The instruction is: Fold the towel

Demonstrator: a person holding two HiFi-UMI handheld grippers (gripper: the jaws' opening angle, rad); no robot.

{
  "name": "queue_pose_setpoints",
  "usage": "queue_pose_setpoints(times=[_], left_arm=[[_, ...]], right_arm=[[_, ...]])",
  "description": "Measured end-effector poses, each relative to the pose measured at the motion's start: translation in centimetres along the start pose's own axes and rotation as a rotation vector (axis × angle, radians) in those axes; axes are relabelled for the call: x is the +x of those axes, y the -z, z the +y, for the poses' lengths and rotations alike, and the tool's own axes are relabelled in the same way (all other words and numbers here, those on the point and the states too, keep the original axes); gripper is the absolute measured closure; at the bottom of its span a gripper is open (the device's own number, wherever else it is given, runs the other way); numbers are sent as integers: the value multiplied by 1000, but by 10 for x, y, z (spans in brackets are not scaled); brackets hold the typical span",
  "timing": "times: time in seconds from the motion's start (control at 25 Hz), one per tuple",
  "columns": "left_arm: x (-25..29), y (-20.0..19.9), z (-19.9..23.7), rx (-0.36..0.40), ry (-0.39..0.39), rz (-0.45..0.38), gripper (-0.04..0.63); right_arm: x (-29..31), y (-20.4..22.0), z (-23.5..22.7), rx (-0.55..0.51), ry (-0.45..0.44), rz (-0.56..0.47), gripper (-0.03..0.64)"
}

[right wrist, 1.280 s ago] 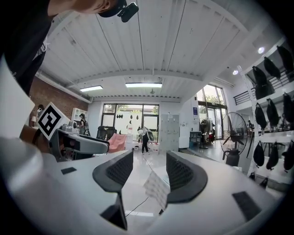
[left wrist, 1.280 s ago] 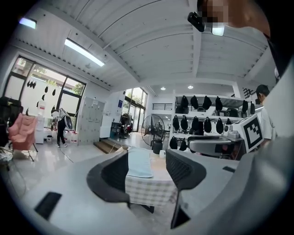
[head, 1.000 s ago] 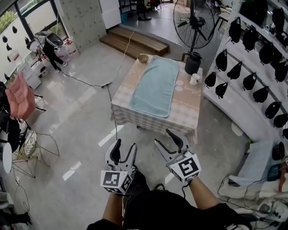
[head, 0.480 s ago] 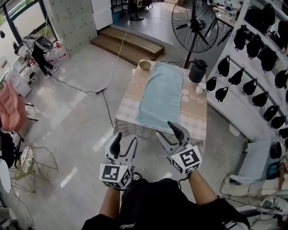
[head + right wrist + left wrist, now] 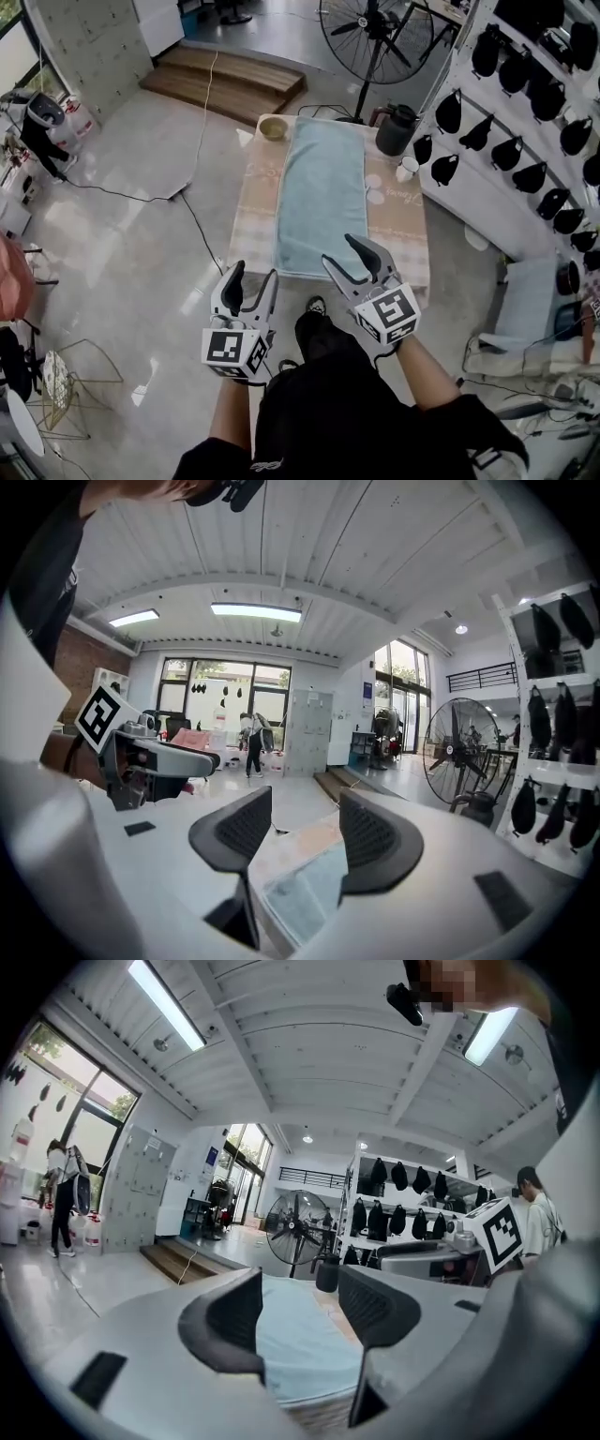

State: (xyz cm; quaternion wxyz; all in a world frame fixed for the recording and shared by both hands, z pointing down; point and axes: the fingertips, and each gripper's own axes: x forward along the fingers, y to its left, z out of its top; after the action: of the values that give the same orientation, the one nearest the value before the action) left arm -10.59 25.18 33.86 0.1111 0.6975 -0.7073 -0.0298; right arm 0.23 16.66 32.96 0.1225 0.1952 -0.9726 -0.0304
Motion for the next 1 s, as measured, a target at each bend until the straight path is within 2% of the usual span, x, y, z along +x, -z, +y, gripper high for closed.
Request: queue_pose_setpoints(times=[0.12, 0.36, 0.56, 0.8, 1.0], left_arm=[[48, 0, 13, 13, 19, 25, 359], [151, 4, 27, 3, 72, 119, 359], [211, 33, 48, -23, 50, 233, 359], [260, 79, 58, -51, 59, 372, 359], [268, 128, 56, -48, 107, 494, 359]], right_arm=[[29, 6, -38, 15, 18, 4, 411], [84, 18, -131, 113, 26, 30, 411], [108, 53, -193, 131, 47, 98, 411], [116, 116, -230, 204, 70, 217, 411], [112, 165, -231, 243, 99, 311, 411]])
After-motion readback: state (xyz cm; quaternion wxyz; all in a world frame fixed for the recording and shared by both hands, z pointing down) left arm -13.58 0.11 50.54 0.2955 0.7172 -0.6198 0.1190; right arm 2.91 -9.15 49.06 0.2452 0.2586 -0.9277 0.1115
